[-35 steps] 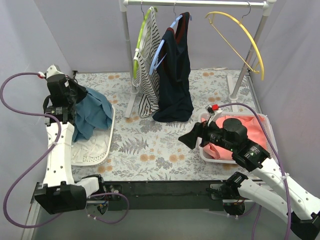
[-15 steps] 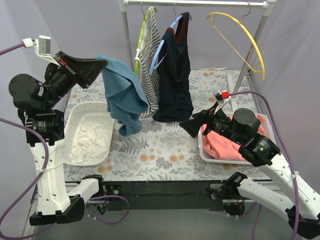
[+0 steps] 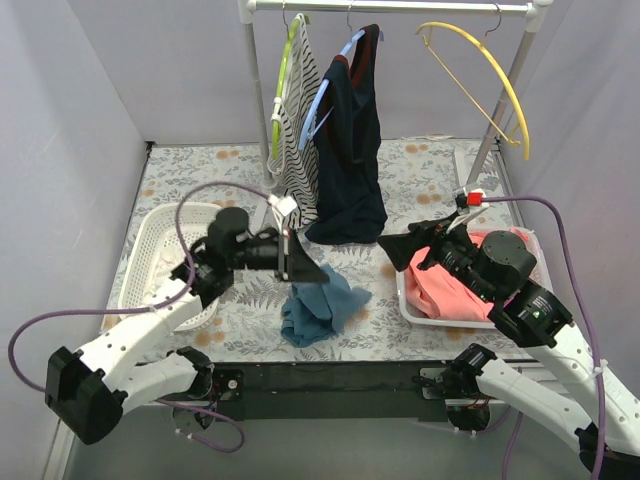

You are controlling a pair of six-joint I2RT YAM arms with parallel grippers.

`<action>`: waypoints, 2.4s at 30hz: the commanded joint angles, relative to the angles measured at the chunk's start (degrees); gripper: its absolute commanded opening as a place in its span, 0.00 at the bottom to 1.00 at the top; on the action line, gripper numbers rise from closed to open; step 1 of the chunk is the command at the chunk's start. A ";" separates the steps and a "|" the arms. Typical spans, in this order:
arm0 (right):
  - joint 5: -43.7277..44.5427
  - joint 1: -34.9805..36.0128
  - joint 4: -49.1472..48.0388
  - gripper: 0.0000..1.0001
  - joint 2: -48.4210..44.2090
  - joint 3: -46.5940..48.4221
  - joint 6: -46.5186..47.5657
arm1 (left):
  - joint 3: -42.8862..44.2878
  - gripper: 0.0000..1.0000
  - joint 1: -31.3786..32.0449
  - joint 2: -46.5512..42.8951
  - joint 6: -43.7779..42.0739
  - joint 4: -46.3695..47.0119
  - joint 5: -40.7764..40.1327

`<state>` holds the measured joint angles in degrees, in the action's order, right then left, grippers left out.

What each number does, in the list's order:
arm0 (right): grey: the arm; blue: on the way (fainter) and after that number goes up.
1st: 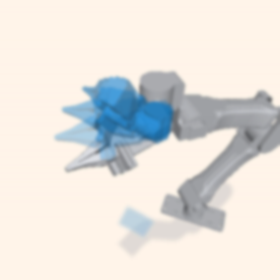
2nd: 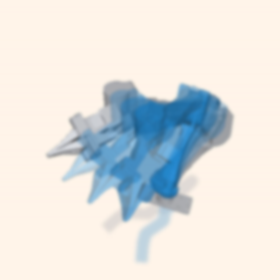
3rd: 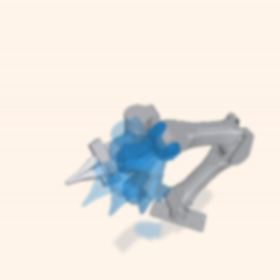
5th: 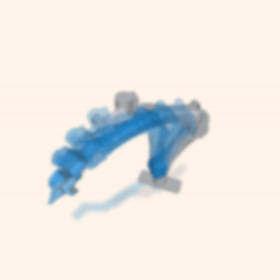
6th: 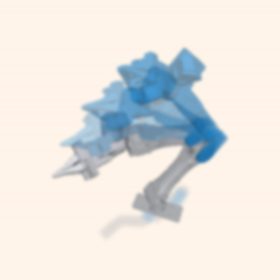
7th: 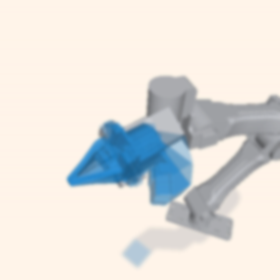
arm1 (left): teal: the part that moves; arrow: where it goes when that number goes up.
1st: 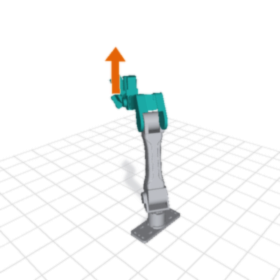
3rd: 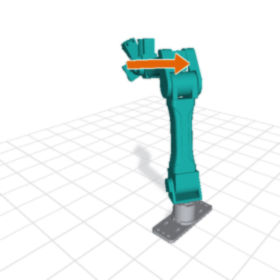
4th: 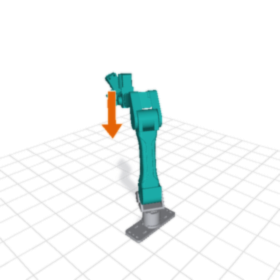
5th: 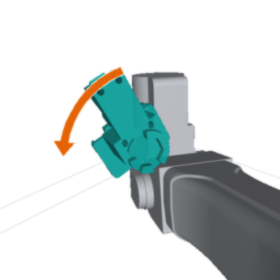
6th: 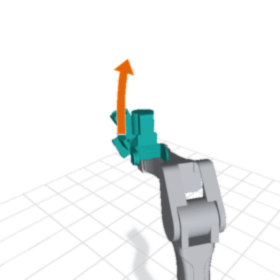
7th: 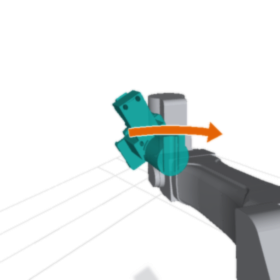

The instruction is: Place the tank top on the hanger

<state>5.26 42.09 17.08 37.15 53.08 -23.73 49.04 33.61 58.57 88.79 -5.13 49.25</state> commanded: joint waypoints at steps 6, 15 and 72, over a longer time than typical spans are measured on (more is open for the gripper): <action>-0.77 0.19 0.67 0.98 1.70 -4.12 0.00 | -8.70 0.65 17.46 1.82 -0.63 1.28 -17.41; -9.29 0.28 -1.34 0.92 6.17 -7.99 0.26 | -5.96 0.51 17.28 -10.38 9.70 -32.11 -62.73; 11.62 5.29 7.79 0.91 0.03 -7.02 2.54 | -7.18 0.47 22.12 12.82 -15.68 0.20 -34.60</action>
<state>16.16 47.00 25.21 38.11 48.66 -20.01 47.33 55.11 77.25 69.76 -5.30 22.13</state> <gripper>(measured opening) 0.912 0.393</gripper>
